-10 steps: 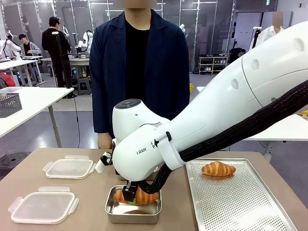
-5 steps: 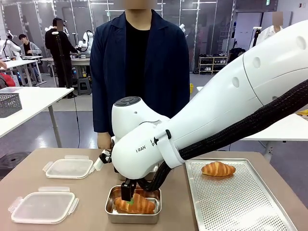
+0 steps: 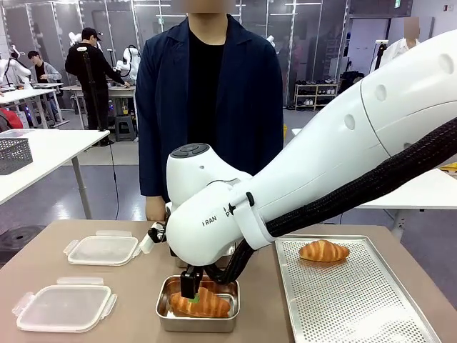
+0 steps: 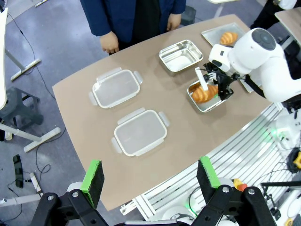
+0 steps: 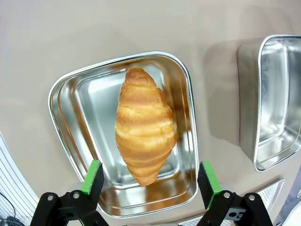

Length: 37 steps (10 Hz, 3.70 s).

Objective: Place the bread into the airtight container.
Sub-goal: Pick up a Butter Roll and place it into an empty Airtight Container.

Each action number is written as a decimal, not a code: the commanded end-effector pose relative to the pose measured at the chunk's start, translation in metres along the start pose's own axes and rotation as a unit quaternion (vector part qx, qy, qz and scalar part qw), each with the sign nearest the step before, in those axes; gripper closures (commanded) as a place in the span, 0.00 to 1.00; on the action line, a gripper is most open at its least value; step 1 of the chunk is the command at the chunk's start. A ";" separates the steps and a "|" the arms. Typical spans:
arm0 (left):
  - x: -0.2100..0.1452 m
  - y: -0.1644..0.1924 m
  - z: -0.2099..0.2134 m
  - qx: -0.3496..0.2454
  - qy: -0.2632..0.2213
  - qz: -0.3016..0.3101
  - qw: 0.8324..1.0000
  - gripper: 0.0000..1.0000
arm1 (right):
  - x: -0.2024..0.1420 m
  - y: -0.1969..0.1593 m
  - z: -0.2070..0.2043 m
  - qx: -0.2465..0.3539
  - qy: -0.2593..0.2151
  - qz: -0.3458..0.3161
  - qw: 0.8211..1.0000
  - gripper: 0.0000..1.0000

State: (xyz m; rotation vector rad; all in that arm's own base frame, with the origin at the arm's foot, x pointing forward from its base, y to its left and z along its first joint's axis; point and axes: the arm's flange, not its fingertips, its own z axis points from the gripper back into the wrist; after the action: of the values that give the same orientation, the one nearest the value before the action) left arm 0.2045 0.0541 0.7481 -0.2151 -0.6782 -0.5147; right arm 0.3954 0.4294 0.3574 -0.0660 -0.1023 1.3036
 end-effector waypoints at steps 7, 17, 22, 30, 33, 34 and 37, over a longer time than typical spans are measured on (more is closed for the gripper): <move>0.000 -0.001 0.002 -0.002 0.002 -0.006 1.000 0.00 | 0.001 0.002 0.000 0.000 0.000 -0.006 1.000 0.00; 0.000 -0.001 0.002 -0.002 0.002 -0.006 1.000 0.00 | -0.233 -0.132 0.123 -0.091 -0.020 -0.074 0.993 0.00; 0.000 -0.001 0.002 -0.002 0.002 -0.006 1.000 0.00 | -0.264 -0.150 0.113 -0.070 -0.013 -0.083 0.994 0.00; 0.000 -0.001 0.002 -0.002 0.002 -0.006 1.000 0.00 | -0.322 -0.235 0.054 0.002 -0.176 0.124 0.977 0.00; 0.000 -0.001 0.002 -0.002 0.002 -0.006 1.000 0.00 | -0.420 -0.233 0.048 -0.030 -0.309 0.019 0.950 0.00; 0.000 -0.001 0.002 -0.002 0.002 -0.006 1.000 0.00 | -0.482 -0.210 0.060 -0.074 -0.324 -0.045 0.942 0.00; 0.000 -0.001 0.002 -0.002 0.002 -0.006 1.000 0.00 | -0.609 -0.119 0.067 -0.155 -0.351 -0.213 0.899 0.00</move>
State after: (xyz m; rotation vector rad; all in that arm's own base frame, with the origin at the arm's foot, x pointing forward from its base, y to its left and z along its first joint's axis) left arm 0.2043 0.0546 0.7484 -0.2147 -0.6789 -0.5132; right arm 0.3697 -0.1892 0.4182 0.2016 -0.8495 0.8676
